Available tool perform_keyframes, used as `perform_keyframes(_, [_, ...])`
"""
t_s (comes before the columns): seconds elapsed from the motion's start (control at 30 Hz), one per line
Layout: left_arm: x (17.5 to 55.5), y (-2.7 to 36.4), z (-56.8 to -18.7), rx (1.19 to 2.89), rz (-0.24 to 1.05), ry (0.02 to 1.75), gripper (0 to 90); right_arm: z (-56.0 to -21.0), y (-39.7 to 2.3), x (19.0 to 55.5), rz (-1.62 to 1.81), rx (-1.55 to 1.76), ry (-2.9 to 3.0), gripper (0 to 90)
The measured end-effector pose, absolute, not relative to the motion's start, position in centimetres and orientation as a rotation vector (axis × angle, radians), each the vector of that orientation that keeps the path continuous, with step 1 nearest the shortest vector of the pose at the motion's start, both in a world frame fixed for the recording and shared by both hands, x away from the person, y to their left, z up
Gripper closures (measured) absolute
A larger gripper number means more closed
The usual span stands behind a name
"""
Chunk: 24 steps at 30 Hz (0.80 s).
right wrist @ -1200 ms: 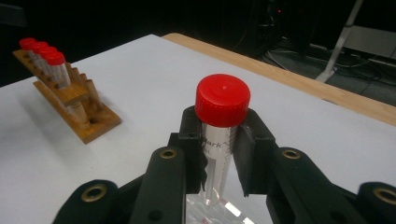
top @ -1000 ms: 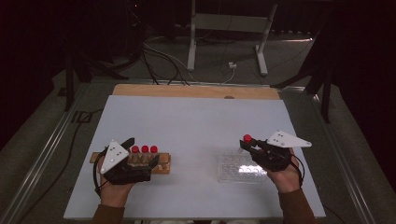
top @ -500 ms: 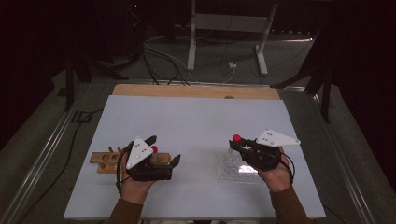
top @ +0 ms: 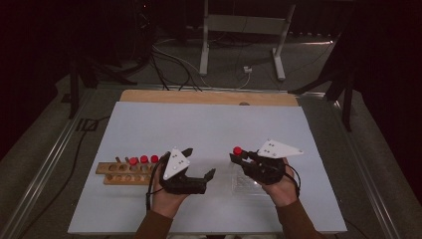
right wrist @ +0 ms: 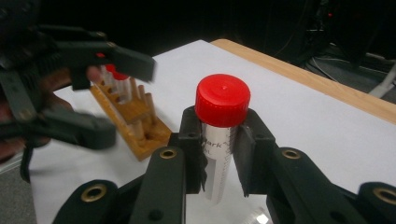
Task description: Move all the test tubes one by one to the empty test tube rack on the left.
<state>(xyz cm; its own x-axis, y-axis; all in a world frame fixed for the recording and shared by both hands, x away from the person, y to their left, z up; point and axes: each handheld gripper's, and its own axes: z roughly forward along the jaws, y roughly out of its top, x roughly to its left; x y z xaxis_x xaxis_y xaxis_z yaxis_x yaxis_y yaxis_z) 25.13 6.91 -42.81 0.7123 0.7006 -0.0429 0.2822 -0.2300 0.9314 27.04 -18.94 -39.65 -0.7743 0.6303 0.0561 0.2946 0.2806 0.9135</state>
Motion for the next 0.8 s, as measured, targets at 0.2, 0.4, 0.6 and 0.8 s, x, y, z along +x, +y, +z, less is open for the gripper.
perform_keyframes(0.2, [25.1,5.3,-43.2,1.829,0.451,0.744,19.8,-39.7,-18.0,26.8,1.51,0.823,2.254,74.1])
perform_keyframes(0.4, [24.9,4.5,-43.4,1.828,0.445,0.716,41.4,-39.8,-17.4,26.7,1.519,0.811,2.27,74.1])
perform_keyframes(0.6, [24.9,4.0,-43.5,1.83,0.427,0.689,59.1,-39.8,-17.0,26.7,1.526,0.806,2.279,74.1])
perform_keyframes(0.8, [24.9,3.6,-43.6,1.838,0.404,0.659,67.9,-39.9,-16.9,26.7,1.527,0.802,2.289,74.1])
